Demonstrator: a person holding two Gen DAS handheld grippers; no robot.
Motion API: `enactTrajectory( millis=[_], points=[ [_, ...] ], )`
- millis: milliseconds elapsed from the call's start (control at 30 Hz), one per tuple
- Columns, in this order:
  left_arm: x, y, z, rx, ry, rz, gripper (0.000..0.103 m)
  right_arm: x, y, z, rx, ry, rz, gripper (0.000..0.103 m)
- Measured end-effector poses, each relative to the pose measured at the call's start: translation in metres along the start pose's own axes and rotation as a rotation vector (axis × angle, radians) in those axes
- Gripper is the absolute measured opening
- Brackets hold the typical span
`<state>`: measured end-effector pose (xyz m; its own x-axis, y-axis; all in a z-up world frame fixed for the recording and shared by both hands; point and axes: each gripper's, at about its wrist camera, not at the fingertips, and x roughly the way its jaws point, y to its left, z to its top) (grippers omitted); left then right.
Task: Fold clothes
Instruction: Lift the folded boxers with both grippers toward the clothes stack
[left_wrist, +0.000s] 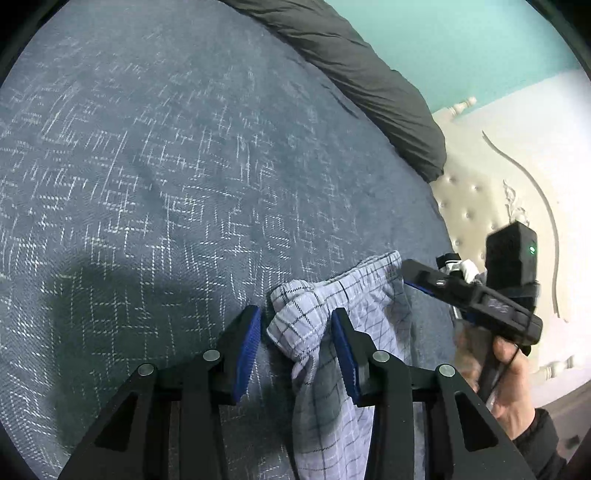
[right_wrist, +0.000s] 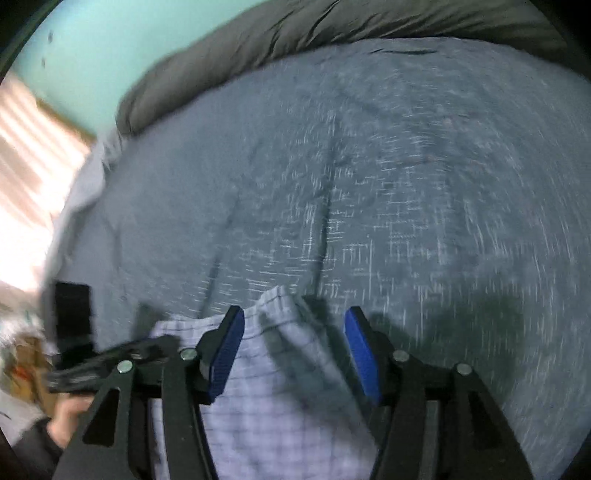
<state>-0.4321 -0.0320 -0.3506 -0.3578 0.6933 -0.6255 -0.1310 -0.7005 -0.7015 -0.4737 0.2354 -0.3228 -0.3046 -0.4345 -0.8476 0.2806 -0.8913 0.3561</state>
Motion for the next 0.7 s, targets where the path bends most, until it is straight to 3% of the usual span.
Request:
enactTrajectory(
  millis=[167, 300, 467, 700],
  points=[
    [0.005, -0.003, -0.002, 0.002, 0.002, -0.001, 0.04, 0.02, 0.002, -0.002, -0.053, 0.063, -0.02, 0.057],
    [0.003, -0.003, -0.005, -0.006, -0.003, 0.01, 0.028, 0.025, 0.002, -0.01, -0.073, 0.065, 0.016, 0.033],
    [0.005, -0.014, -0.007, 0.025, -0.002, 0.035, 0.019, 0.016, 0.009, -0.021, -0.123, 0.034, 0.009, 0.017],
    [-0.017, -0.058, -0.009, 0.106, -0.034, 0.058, 0.013, -0.036, 0.012, -0.034, -0.147, -0.075, 0.087, 0.011]
  ],
)
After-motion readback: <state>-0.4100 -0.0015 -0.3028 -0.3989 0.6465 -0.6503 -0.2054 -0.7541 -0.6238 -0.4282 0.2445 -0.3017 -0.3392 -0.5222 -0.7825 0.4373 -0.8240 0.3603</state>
